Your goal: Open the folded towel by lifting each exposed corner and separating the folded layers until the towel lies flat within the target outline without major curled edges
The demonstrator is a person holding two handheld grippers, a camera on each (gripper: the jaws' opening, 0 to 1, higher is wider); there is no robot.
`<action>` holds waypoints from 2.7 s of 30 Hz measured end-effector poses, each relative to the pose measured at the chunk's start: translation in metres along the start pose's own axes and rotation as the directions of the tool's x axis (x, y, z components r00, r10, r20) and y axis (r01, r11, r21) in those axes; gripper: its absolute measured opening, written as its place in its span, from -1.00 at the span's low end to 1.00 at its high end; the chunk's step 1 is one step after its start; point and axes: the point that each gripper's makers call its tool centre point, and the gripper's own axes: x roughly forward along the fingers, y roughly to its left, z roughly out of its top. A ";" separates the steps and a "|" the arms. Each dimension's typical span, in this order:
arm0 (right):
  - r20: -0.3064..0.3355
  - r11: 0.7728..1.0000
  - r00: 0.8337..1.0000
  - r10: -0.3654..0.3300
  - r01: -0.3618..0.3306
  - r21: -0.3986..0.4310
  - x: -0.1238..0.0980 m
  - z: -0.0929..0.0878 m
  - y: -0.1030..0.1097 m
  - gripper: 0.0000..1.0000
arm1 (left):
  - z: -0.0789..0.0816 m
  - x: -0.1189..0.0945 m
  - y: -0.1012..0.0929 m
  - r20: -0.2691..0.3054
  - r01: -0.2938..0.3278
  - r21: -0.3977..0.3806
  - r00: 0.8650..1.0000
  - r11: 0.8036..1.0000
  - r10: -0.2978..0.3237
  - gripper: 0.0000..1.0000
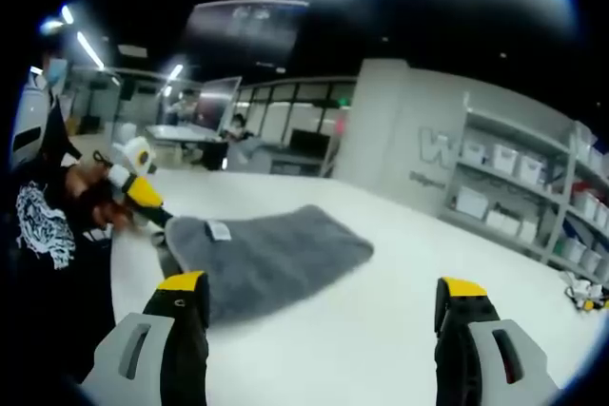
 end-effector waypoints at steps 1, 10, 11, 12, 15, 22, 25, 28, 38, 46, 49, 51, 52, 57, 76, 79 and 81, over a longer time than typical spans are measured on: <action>0.003 1.000 1.000 0.001 -0.001 0.002 0.000 0.000 0.000 0.99 | -0.001 0.001 0.001 -0.003 -0.007 0.005 1.000 1.000 0.007 0.04; 0.025 1.000 1.000 0.011 -0.011 0.009 0.000 0.007 0.004 0.99 | -0.003 0.007 0.021 0.053 -0.134 -0.094 0.989 0.986 0.140 -0.35; 0.026 1.000 1.000 0.011 -0.011 0.008 0.001 0.006 0.004 0.99 | -0.003 0.007 0.021 0.060 -0.141 -0.096 0.987 0.985 0.147 -0.40; 0.024 1.000 1.000 0.012 -0.012 0.006 0.001 0.006 0.004 0.99 | -0.002 0.007 0.024 0.068 -0.152 -0.105 0.985 0.983 0.159 -0.50; 0.025 1.000 1.000 0.015 -0.015 0.006 0.001 0.004 0.005 0.99 | 0.000 0.005 0.029 0.086 -0.169 -0.127 0.980 0.977 0.180 -0.71; 0.037 1.000 0.999 -0.009 0.009 0.018 -0.003 0.008 -0.006 0.99 | 0.000 0.003 0.033 0.096 -0.185 -0.101 0.976 0.978 0.194 -0.89; 0.044 1.000 0.999 -0.021 0.020 0.020 -0.005 0.010 -0.012 0.99 | 0.002 0.003 0.033 0.119 -0.191 -0.082 0.973 0.978 0.200 -0.90; 0.047 1.000 0.999 -0.028 0.027 0.012 -0.006 0.015 -0.017 0.99 | 0.002 0.002 0.033 0.136 -0.193 -0.078 0.970 0.978 0.202 -0.90; -0.053 0.980 0.999 -0.011 0.000 -0.199 -0.001 0.044 -0.045 0.99 | 0.007 -0.001 0.032 0.195 -0.196 -0.107 0.957 0.975 0.214 -0.89; -0.069 0.951 0.996 0.056 -0.074 -0.301 0.004 0.095 -0.047 0.99 | 0.007 0.001 0.024 0.214 -0.200 -0.043 0.955 0.979 0.204 -0.88; -0.086 0.933 0.992 0.097 -0.121 -0.340 0.010 0.113 -0.046 0.99 | 0.008 0.000 0.026 0.215 -0.197 -0.048 0.955 0.979 0.203 -0.88; -0.097 0.925 0.986 0.137 -0.162 -0.342 0.013 0.125 -0.044 0.99 | 0.008 0.000 0.026 0.206 -0.192 -0.054 0.958 0.980 0.199 -0.88; -0.109 0.921 0.982 0.153 -0.182 -0.346 0.015 0.130 -0.044 0.99 | 0.008 0.000 0.026 0.202 -0.189 -0.057 0.959 0.980 0.197 -0.88; -0.216 0.885 0.959 0.185 -0.259 -0.388 0.028 0.141 -0.055 0.99 | 0.008 0.001 0.025 0.203 -0.181 -0.057 0.961 0.982 0.189 -0.87; -0.369 0.822 0.896 0.248 -0.396 -0.409 0.084 0.167 -0.065 0.99 | 0.005 0.006 0.021 0.179 -0.148 -0.067 0.971 0.987 0.158 -0.87; -0.394 0.816 0.885 0.247 -0.409 -0.407 0.088 0.172 -0.069 0.99 | 0.004 0.007 0.022 0.176 -0.147 -0.068 0.972 0.987 0.157 -0.87; -0.422 0.806 0.869 0.258 -0.435 -0.403 0.090 0.175 -0.071 0.99 | 0.003 0.007 0.021 0.175 -0.144 -0.069 0.972 0.987 0.154 -0.87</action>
